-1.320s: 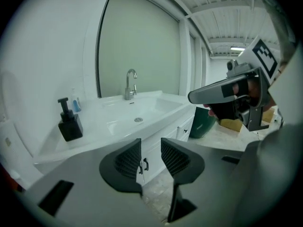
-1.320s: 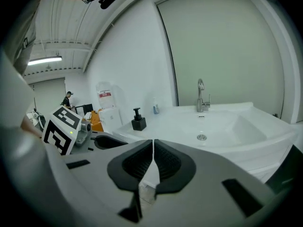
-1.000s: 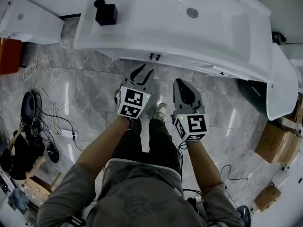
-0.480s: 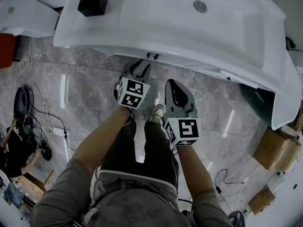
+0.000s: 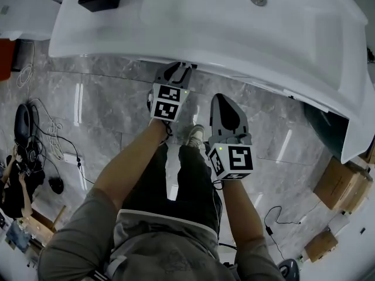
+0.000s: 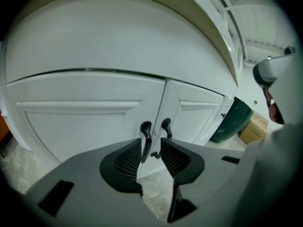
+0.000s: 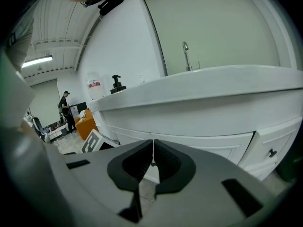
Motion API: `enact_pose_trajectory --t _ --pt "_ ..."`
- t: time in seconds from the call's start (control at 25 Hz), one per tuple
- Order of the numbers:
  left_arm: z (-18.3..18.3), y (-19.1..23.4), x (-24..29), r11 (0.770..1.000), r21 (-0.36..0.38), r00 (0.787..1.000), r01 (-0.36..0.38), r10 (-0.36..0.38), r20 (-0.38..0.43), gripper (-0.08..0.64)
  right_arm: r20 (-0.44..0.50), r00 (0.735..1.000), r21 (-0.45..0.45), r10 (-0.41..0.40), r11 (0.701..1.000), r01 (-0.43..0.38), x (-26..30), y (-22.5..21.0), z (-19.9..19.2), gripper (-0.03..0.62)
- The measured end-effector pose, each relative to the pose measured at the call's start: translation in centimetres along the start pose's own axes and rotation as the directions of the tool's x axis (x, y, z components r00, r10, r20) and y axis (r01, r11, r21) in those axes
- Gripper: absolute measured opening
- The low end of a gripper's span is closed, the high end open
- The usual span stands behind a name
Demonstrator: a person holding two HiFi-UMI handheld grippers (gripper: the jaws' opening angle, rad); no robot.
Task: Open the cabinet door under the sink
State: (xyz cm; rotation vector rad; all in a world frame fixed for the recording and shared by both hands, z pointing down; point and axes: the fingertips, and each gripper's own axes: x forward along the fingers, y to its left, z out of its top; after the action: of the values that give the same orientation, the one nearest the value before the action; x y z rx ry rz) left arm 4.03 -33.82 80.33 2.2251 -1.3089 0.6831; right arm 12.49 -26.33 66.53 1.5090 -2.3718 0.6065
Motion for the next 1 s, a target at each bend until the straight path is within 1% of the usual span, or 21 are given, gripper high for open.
enact_pose_trajectory --t 0.08,0.2,0.32,0.4,0.44,0.48,0.6,0.76,0.88,1.0 --pt "0.3 -0.1 0.7 1.000 -0.015 1.000 -0.006 0.007 0.019 0.132 -0.006 1.000 0.016 -0.008 1.000 0.008 0.2 -0.4 -0.4 0.031" --pt "0.6 0.2 1.3 0.999 -0.020 0.999 -0.043 0.044 0.024 0.124 -0.018 1.000 0.035 -0.017 0.999 0.018 0.3 -0.7 -1.0 0.031" --pt "0.7 0.8 1.6 0.997 -0.019 0.996 -0.080 0.081 0.024 0.093 -0.031 0.999 0.048 -0.024 0.999 0.026 0.4 -1.1 -1.7 0.031" --pt "0.7 0.9 1.6 0.996 -0.015 0.996 -0.083 0.083 0.026 0.084 -0.046 0.999 0.052 -0.027 0.998 0.030 0.3 -1.4 -2.2 0.031" --pt "0.6 0.8 1.7 0.997 -0.002 0.997 -0.080 0.080 0.025 0.081 -0.052 0.998 0.052 -0.029 0.998 0.031 0.3 -1.5 -2.4 0.031" --pt "0.6 0.7 1.7 0.997 0.020 0.997 -0.075 0.075 0.022 0.057 -0.057 0.998 0.051 -0.030 0.998 0.033 0.2 -1.6 -2.5 0.031" --pt "0.5 0.3 1.5 0.995 0.085 0.999 -0.050 0.048 0.020 0.052 -0.061 0.997 0.057 -0.040 0.997 0.043 0.0 -1.6 -2.8 0.031" --pt "-0.1 -0.2 0.4 0.990 0.141 1.000 0.004 -0.007 0.016 0.051 -0.058 0.998 0.074 -0.038 0.996 0.042 0.0 -0.6 -2.5 0.031" --pt "-1.3 -0.7 -0.8 0.988 0.153 0.999 0.039 -0.039 -0.001 0.051 -0.065 0.998 0.058 -0.017 0.998 0.020 0.0 1.1 -2.5 0.031" --pt "-2.5 -0.9 -2.2 0.987 0.152 0.999 0.045 -0.044 -0.008 0.049 -0.092 0.996 0.041 0.006 0.999 -0.002 0.0 2.9 -3.1 0.031"
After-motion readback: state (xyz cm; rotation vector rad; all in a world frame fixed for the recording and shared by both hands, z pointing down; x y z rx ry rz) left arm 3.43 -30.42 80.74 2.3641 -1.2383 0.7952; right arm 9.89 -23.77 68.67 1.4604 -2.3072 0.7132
